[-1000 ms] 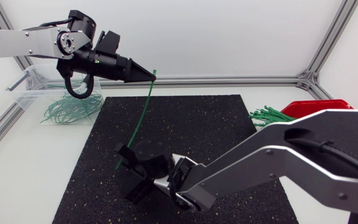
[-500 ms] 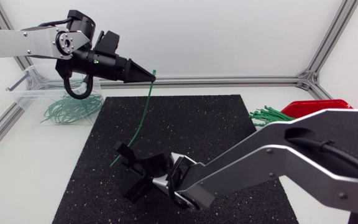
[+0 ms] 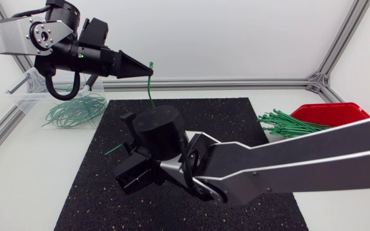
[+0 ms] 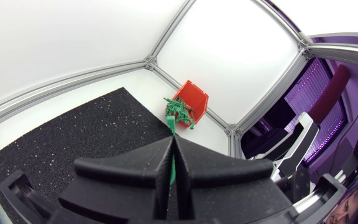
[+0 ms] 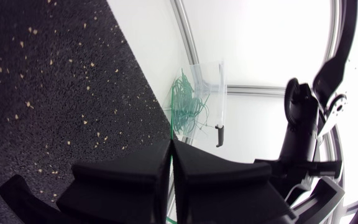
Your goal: Take a green cable tie from the red box, thread the tail through the head to close it, then place it in the transparent bin on the left.
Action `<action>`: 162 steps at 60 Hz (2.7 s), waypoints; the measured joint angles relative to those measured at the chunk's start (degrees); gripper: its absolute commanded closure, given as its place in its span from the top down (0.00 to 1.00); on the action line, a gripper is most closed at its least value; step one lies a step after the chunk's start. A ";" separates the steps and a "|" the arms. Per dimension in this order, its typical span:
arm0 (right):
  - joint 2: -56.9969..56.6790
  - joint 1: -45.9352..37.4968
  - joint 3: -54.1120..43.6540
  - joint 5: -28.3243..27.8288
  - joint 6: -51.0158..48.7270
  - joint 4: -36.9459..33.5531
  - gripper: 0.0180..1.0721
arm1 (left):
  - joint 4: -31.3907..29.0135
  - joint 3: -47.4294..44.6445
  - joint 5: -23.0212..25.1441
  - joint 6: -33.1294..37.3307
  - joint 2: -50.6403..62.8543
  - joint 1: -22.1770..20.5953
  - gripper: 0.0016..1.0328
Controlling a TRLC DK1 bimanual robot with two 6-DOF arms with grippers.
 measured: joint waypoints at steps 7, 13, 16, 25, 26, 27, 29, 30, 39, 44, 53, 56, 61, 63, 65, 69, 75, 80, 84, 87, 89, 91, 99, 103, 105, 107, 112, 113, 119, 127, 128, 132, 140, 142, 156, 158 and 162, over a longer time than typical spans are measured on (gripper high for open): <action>-4.48 0.04 0.79 -0.07 8.17 -6.51 0.05 | -0.02 -1.73 0.50 -0.04 -1.66 0.00 0.03; -7.78 -0.04 1.18 -1.09 15.37 -12.55 0.05 | -0.04 -3.10 0.90 -0.24 -2.99 0.00 0.03; -9.49 -0.31 1.55 -2.12 19.04 -16.06 0.05 | -0.04 -3.63 1.16 -0.37 -3.78 0.00 0.03; -14.86 -0.42 1.90 -3.23 28.06 -21.55 0.05 | -0.04 -4.76 2.45 -1.75 -6.54 -0.20 0.03; -15.47 -0.42 1.90 -3.23 28.61 -21.84 0.05 | -0.04 -4.81 2.45 -1.79 -6.82 -0.26 0.03; -16.09 -0.39 1.90 -3.21 29.31 -22.05 0.05 | -0.07 -4.85 2.45 -1.95 -7.13 -0.37 0.03; -17.46 -0.39 1.88 -2.99 30.38 -22.34 0.05 | -0.04 -4.90 2.45 -2.49 -7.74 -0.61 0.03; -18.08 -0.39 1.86 -2.89 30.82 -22.34 0.05 | -0.02 -4.92 2.51 -2.60 -8.00 -0.76 0.03; -23.78 -0.39 -0.39 -0.17 33.42 -21.79 0.05 | -0.02 -5.27 2.60 -3.41 -10.10 -2.27 0.03; -25.81 -0.35 -3.19 2.54 34.14 -18.73 0.05 | -0.02 -5.68 2.60 -4.04 -10.62 -2.95 0.03; -26.75 -0.35 -6.54 7.19 36.37 -16.15 0.05 | -0.02 -6.49 2.60 -4.39 -10.91 -3.63 0.03; -26.88 -0.35 -7.13 7.69 37.59 -16.00 0.05 | -0.02 -6.64 2.60 -4.59 -10.91 -3.82 0.03; -27.45 -0.35 -8.09 9.14 39.80 -14.60 0.05 | 0.00 -6.78 2.58 -4.81 -10.95 -3.96 0.03; -27.85 -0.35 -8.33 9.53 40.74 -14.43 0.05 | -0.02 -6.84 2.58 -4.85 -11.02 -4.04 0.03; -28.17 -0.35 -8.44 9.84 41.81 -14.29 0.05 | -0.02 -7.02 2.58 -5.05 -11.15 -4.20 0.03; -28.70 -0.35 -8.59 10.60 43.69 -14.10 0.05 | -0.02 -7.32 2.58 -5.49 -11.34 -4.61 0.03; -29.42 -0.33 -8.68 11.04 46.75 -14.34 0.05 | 0.02 -8.07 2.58 -5.90 -11.85 -5.42 0.03; -30.27 -0.33 -8.70 11.08 48.98 -14.71 0.05 | 0.72 -9.11 2.58 -6.36 -12.70 -5.95 0.03; -31.21 -0.26 -8.74 11.15 50.42 -15.91 0.05 | 2.56 -9.94 2.58 -7.67 -13.51 -6.19 0.03; -32.06 -0.17 -8.72 9.97 51.43 -18.58 0.05 | 4.17 -10.56 2.58 -8.76 -14.05 -6.45 0.03; -32.72 0.00 -8.72 9.53 52.19 -20.59 0.05 | 5.38 -11.08 2.56 -9.40 -14.51 -6.51 0.03; -33.20 0.22 -8.72 9.49 52.72 -21.79 0.05 | 6.78 -11.72 2.58 -10.34 -14.99 -6.60 0.03; -34.84 1.22 -8.24 9.42 55.21 -27.45 0.05 | 15.39 -15.58 2.58 -15.76 -17.05 -7.69 0.03; -35.52 1.27 -7.63 9.46 56.22 -29.81 0.05 | 19.74 -17.59 2.58 -18.95 -18.05 -8.20 0.03; -35.80 1.27 -7.28 9.55 56.61 -30.49 0.05 | 21.31 -18.40 2.58 -20.28 -18.53 -8.41 0.03; -36.11 1.27 -6.80 9.99 56.83 -31.30 0.05 | 22.75 -19.12 2.58 -21.57 -18.95 -8.48 0.03; -36.83 1.27 -5.38 10.43 58.05 -33.33 0.05 | 26.51 -20.72 2.58 -25.11 -20.02 -8.79 0.03; -36.96 1.27 -5.16 10.45 58.29 -33.55 0.05 | 26.99 -20.96 2.58 -25.68 -20.26 -8.85 0.03; -37.31 1.33 -4.07 10.56 59.41 -34.84 0.05 | 28.65 -22.10 2.47 -27.98 -21.31 -9.44 0.03; -37.57 1.73 -3.72 10.34 61.29 -36.48 0.05 | 28.83 -22.91 2.38 -29.70 -22.71 -10.23 0.03; -37.66 1.81 -3.72 9.88 61.46 -36.61 0.05 | 28.83 -23.08 2.36 -29.90 -22.99 -10.34 0.03; -38.29 1.64 -3.72 5.42 62.73 -37.11 0.05 | 29.05 -23.61 2.36 -30.14 -23.87 -10.78 0.03; -39.67 1.27 -3.08 2.34 65.42 -38.95 0.05 | 29.22 -24.59 1.90 -30.60 -25.44 -11.56 0.03; -39.67 0.98 -2.78 2.27 65.99 -39.28 0.05 | 29.24 -24.85 1.62 -30.84 -25.66 -11.76 0.03; -39.45 -0.79 -0.26 -1.27 67.45 -44.39 0.05 | 29.90 -26.58 0.85 -31.41 -26.56 -12.46 0.03; -39.19 -1.03 0.59 -3.45 67.76 -46.60 0.05 | 30.10 -26.77 0.83 -31.41 -26.64 -12.46 0.03; -38.16 -1.57 2.45 -7.13 68.52 -50.47 0.05 | 30.62 -27.32 0.83 -31.41 -26.95 -12.46 0.03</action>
